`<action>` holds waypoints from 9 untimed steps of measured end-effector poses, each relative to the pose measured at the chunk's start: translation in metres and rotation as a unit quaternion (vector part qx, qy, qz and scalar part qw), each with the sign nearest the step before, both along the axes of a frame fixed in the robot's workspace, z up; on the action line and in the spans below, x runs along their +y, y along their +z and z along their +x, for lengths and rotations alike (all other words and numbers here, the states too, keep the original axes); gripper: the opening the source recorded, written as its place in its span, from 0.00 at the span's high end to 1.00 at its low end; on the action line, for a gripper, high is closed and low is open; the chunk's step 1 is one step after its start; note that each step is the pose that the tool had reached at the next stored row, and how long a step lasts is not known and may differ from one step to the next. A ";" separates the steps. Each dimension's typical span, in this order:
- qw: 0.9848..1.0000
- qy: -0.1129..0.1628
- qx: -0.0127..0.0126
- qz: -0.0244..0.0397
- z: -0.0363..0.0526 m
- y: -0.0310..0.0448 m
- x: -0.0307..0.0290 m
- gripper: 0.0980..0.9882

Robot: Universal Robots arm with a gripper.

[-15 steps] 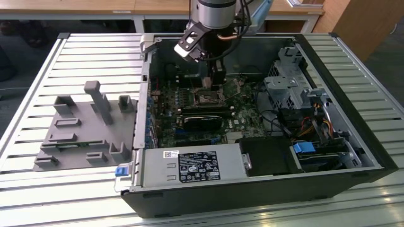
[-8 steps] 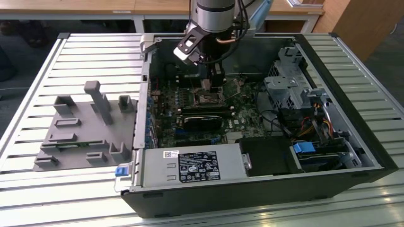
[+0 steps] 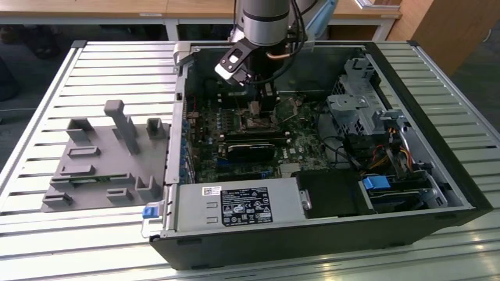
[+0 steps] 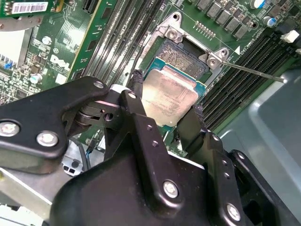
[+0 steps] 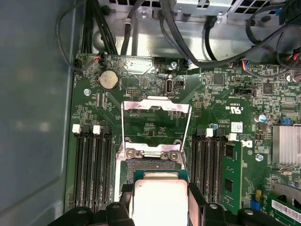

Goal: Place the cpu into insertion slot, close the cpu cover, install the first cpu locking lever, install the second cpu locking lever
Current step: 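Place the cpu into insertion slot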

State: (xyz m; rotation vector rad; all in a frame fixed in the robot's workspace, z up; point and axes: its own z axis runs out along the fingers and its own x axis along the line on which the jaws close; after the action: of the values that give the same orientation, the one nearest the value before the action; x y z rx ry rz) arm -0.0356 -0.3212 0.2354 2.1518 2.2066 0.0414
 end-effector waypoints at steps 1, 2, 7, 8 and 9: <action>1.000 0.000 0.000 0.000 -0.0001 -0.0014 0.0001 0.50; 1.000 0.000 0.000 0.000 -0.0001 -0.0026 0.0002 0.50; 1.000 0.000 0.000 0.000 -0.0012 -0.0072 0.0009 0.50; 1.000 0.000 0.000 0.000 -0.0014 -0.0079 0.0011 0.50; 1.000 0.000 0.000 0.000 -0.0017 -0.0087 0.0012 0.50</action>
State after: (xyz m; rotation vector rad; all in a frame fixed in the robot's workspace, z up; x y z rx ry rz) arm -0.0373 -0.3200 0.2267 2.1518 2.2066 0.0413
